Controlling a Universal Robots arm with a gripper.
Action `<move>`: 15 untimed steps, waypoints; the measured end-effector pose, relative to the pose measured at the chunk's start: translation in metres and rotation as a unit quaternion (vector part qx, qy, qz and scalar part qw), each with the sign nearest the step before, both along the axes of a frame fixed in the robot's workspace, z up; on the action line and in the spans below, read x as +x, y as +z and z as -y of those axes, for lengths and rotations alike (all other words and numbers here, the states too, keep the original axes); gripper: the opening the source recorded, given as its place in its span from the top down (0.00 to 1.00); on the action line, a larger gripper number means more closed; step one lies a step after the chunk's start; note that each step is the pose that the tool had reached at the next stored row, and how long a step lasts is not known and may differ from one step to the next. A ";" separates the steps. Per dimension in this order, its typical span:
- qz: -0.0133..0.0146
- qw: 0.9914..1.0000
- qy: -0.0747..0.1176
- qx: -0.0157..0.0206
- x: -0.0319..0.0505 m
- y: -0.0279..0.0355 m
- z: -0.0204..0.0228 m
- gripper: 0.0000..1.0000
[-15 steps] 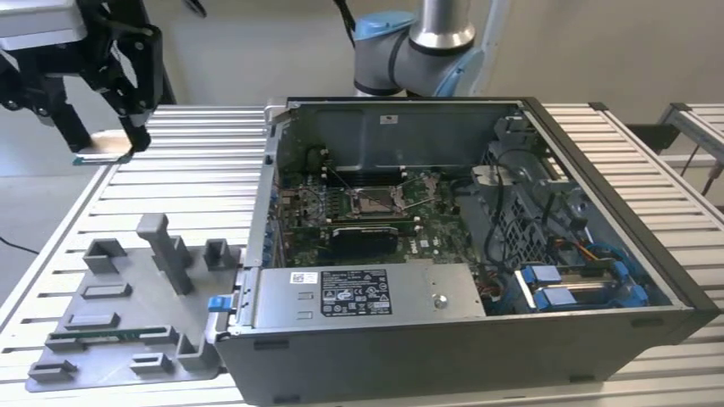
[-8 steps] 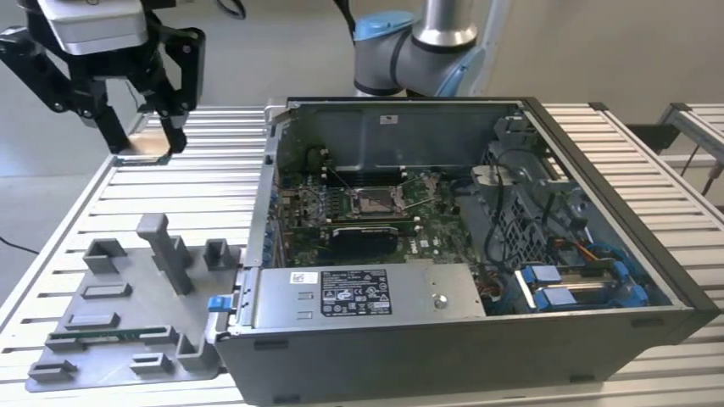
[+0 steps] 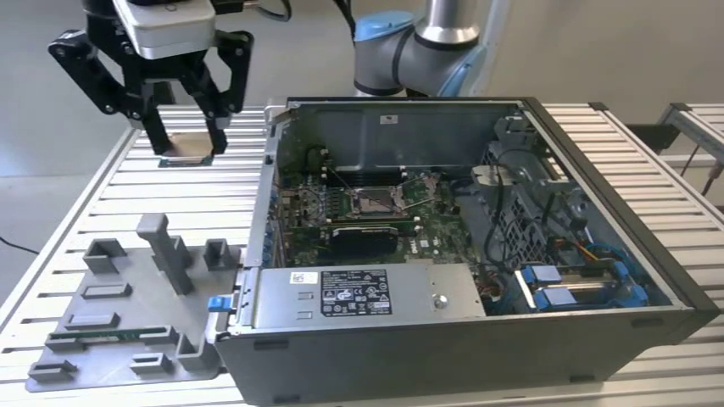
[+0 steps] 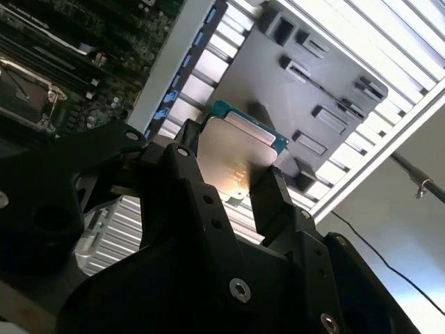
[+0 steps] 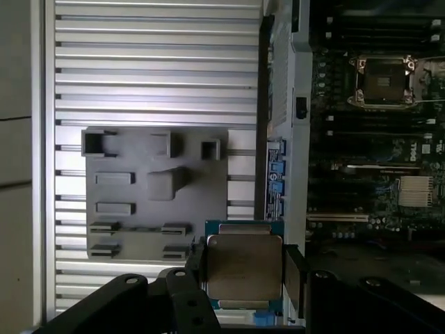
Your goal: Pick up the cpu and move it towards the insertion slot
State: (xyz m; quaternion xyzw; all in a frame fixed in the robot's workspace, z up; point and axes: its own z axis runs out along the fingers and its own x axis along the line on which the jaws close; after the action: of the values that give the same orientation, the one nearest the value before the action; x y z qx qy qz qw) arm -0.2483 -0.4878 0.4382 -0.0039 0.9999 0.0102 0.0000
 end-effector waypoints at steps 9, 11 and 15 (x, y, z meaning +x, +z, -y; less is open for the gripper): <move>0.000 1.000 0.000 0.000 0.0410 -0.0025 0.0000 1.00; 0.000 1.000 0.000 0.000 0.0499 -0.0030 0.0000 1.00; 0.000 1.000 0.000 0.000 0.0685 -0.0041 -0.0001 1.00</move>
State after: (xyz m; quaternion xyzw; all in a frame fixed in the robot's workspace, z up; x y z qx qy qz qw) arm -0.1798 -0.4877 0.4341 -0.0039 0.9999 0.0102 0.0000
